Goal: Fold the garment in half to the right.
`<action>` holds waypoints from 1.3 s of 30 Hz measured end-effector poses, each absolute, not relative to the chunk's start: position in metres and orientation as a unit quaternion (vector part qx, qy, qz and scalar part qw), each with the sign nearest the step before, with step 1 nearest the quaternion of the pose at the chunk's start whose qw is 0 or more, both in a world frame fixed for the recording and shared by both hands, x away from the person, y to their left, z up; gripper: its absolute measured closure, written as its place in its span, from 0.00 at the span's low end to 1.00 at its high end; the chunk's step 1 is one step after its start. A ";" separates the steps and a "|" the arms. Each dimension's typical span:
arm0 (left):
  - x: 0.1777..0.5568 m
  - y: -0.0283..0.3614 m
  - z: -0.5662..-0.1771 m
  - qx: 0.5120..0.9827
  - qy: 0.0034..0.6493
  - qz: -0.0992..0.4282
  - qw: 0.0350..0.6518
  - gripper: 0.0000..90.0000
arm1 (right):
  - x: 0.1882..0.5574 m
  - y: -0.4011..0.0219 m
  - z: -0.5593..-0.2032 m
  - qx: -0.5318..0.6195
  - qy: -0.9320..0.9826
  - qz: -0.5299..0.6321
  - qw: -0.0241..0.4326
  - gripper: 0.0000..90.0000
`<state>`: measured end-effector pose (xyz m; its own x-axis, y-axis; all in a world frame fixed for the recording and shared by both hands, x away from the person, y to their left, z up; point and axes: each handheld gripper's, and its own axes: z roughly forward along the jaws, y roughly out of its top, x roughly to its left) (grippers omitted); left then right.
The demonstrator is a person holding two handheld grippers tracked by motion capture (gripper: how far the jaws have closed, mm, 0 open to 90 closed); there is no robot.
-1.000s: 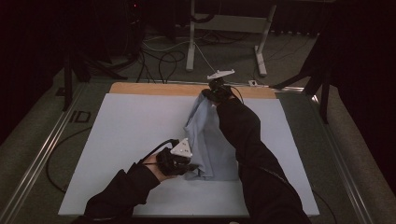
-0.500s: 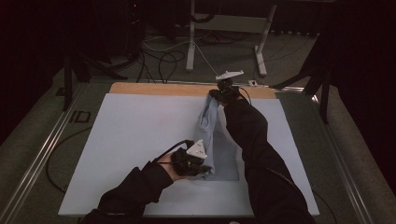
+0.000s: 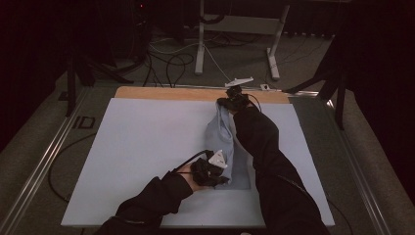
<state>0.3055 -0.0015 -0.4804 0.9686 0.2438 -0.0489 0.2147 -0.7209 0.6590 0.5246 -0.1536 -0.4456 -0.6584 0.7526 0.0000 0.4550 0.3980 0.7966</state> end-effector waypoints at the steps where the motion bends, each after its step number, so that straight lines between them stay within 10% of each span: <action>1: 0.306 -0.002 -0.481 0.929 0.122 0.022 0.349 0.97 | 0.526 -0.152 -0.449 0.368 0.819 0.403 0.179 0.97; 21: 0.318 -0.027 -0.507 0.926 0.166 0.024 0.337 0.97 | 0.544 -0.151 -0.474 0.357 0.831 0.408 0.128 0.92; 31: 0.320 -0.036 -0.510 0.928 0.176 0.025 0.328 0.97 | 0.541 -0.168 -0.462 0.381 0.824 0.405 0.108 0.36; 39: 0.320 -0.042 -0.509 0.924 0.189 0.015 0.333 0.96 | 0.527 -0.190 -0.451 0.394 0.813 0.414 0.111 0.15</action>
